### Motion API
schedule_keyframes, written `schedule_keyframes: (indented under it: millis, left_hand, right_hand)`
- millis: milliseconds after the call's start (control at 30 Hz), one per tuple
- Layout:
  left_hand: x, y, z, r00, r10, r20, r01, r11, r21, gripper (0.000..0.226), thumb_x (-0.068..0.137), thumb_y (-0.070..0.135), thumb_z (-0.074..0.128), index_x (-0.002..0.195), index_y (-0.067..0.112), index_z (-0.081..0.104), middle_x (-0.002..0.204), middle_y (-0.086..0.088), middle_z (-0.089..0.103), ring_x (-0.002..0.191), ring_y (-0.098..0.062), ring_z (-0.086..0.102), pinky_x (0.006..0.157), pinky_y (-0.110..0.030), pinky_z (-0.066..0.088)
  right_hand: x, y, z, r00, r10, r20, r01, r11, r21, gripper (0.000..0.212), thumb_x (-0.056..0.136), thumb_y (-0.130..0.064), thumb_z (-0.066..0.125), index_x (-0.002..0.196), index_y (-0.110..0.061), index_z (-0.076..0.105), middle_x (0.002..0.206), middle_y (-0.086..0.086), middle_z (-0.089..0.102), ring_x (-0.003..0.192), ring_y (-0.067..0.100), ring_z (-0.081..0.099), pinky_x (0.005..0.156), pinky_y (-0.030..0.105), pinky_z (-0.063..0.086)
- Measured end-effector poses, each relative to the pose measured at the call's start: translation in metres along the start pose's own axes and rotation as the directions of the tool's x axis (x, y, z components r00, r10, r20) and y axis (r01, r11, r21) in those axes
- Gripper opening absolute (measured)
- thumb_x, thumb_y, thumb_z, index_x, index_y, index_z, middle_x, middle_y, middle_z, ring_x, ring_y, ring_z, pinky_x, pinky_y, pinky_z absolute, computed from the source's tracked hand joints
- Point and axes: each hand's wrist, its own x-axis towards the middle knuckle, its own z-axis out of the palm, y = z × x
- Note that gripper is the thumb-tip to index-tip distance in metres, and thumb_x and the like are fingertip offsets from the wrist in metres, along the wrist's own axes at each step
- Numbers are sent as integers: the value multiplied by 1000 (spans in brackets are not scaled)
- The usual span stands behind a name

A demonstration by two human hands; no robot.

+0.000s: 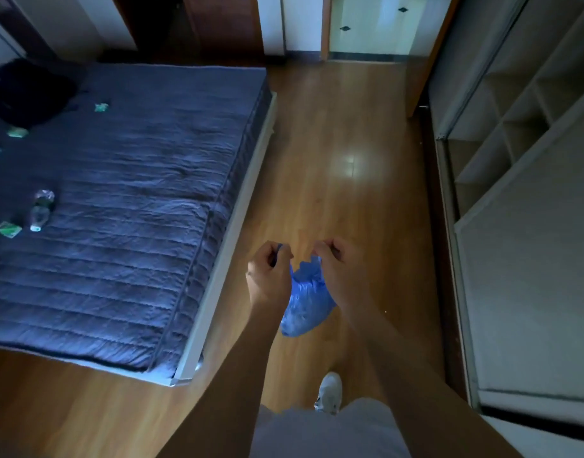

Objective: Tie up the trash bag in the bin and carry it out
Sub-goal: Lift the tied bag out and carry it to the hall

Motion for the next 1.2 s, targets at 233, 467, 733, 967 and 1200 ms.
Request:
schedule_keyframes:
  millis: [233, 467, 733, 967, 1200]
  left_hand:
    - [63, 19, 65, 998, 2, 62, -4, 999, 34, 22, 84, 23, 57, 65, 15, 60, 58, 1, 53, 56, -12, 49, 58, -35, 44]
    - [150, 38, 127, 981, 39, 189, -43, 999, 19, 28, 90, 16, 57, 63, 19, 57, 55, 4, 48, 51, -5, 43, 48, -17, 37]
    - [302, 80, 182, 955, 59, 292, -55, 998, -20, 27, 93, 18, 54, 67, 11, 55, 60, -1, 47, 58, -9, 44, 55, -23, 39]
    - [413, 123, 227, 931, 74, 357, -63, 997, -40, 27, 95, 20, 51, 71, 8, 54, 66, -7, 49, 64, -17, 49, 63, -32, 45]
    - [485, 158, 277, 922, 135, 363, -125, 991, -50, 30, 96, 17, 51, 70, 1, 49, 62, -3, 43, 61, -13, 43, 59, -22, 40]
  right_hand:
    - [78, -8, -28, 997, 45, -60, -42, 998, 54, 22, 92, -12, 59, 71, -8, 63, 47, -16, 57, 46, -4, 50, 51, 8, 40]
    - [178, -9, -33, 992, 80, -97, -77, 997, 30, 22, 93, -22, 60, 71, -19, 65, 50, -20, 58, 50, -1, 50, 56, 17, 42]
    - [335, -38, -11, 987, 67, -149, -74, 997, -39, 21, 92, -21, 59, 71, -22, 63, 56, -23, 62, 56, -3, 55, 62, 22, 44]
    - [449, -68, 4, 975, 31, -221, -37, 999, -24, 24, 93, -13, 59, 69, -10, 61, 56, -8, 54, 48, -4, 50, 50, 10, 39]
    - [545, -85, -9, 966, 31, -257, -32, 999, 0, 28, 94, -13, 57, 67, -18, 60, 61, -7, 58, 53, -5, 54, 54, 9, 42]
